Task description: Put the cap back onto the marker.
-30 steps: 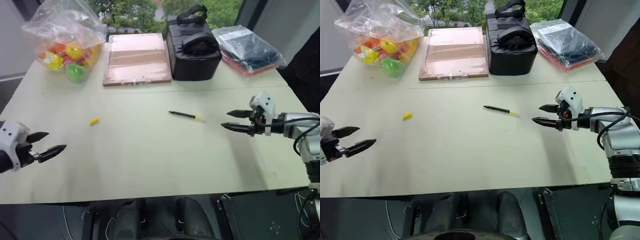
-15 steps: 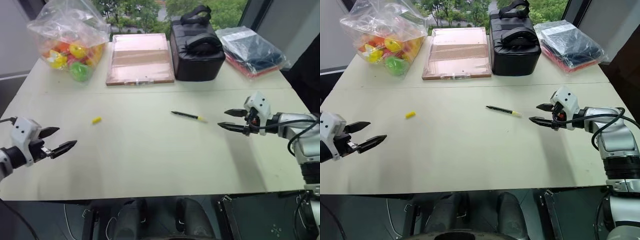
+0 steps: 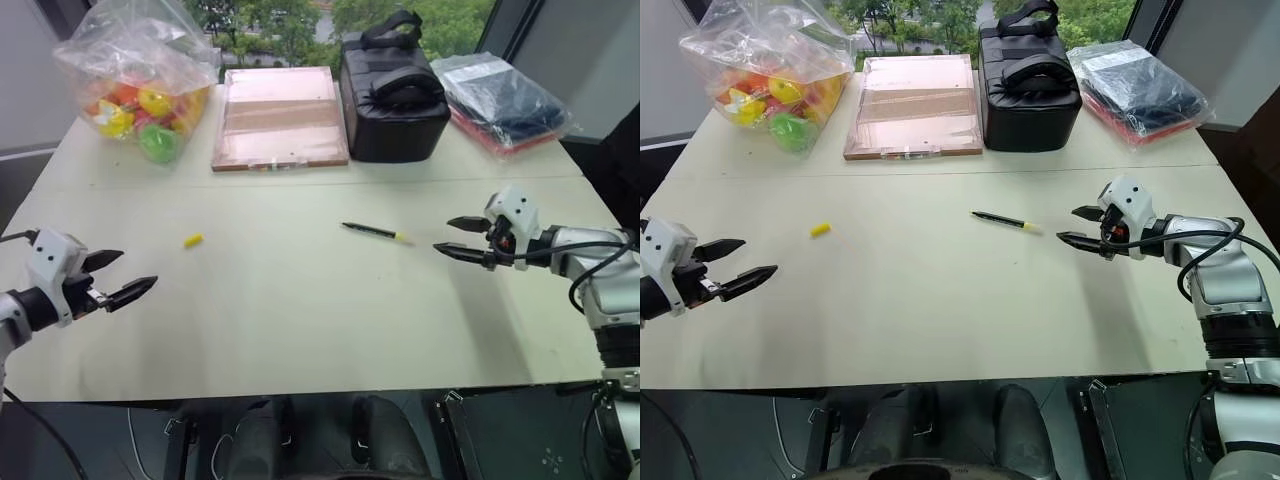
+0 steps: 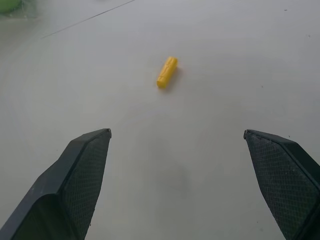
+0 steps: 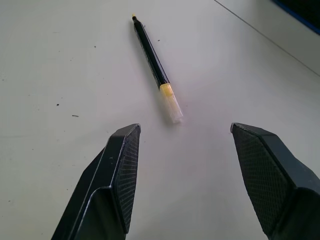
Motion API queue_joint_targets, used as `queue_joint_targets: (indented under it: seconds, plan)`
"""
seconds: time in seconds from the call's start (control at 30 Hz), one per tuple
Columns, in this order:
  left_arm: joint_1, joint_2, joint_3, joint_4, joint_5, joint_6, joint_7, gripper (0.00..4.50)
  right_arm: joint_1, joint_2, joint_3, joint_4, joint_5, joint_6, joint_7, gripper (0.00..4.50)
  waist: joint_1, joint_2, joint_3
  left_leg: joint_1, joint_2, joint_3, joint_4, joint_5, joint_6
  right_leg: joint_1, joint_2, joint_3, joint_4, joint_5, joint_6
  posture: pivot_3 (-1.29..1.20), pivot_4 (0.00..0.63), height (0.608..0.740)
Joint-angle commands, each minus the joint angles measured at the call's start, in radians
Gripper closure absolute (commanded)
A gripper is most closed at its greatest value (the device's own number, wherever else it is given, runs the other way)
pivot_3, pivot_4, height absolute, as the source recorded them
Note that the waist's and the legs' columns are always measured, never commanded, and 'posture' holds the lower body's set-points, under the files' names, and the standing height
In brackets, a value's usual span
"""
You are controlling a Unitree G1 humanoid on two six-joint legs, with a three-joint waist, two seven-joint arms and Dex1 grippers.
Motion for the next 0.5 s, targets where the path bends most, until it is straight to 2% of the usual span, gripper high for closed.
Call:
queue_joint_targets:
  seconds: [0.03, 0.33, 0.5]
  plan:
    - [-0.015, 0.002, 0.013, -0.014, -0.007, -0.008, 0.004, 0.04, -0.021, -0.002, -0.025, -0.003, -0.004, -0.019, -0.006, 1.52, 0.000, 0.000, 0.000, 0.000, 0.000, 0.000, 0.000, 0.000, 0.000, 0.000, 0.000, 0.000, 0.000, 0.000, 0.000, 0.00, 0.150, 0.740]
    - [-0.035, 0.003, 0.023, -0.002, -0.025, 0.000, -0.003, 0.04, -0.024, 0.007, -0.027, 0.003, -0.005, -0.029, -0.018, 1.52, 0.001, 0.000, 0.000, 0.000, 0.000, 0.000, 0.000, 0.000, 0.000, 0.000, 0.000, 0.000, 0.000, 0.000, 0.000, 0.00, 0.150, 0.740]
    - [-0.126, 0.028, -0.017, 0.035, -0.039, -0.008, -0.066, 0.04, -0.046, 0.022, -0.021, 0.015, -0.009, -0.042, -0.025, 1.52, 0.002, 0.000, 0.000, 0.000, -0.001, 0.000, 0.001, 0.000, 0.000, 0.001, 0.000, -0.001, 0.000, 0.000, 0.000, 0.00, 0.150, 0.740]
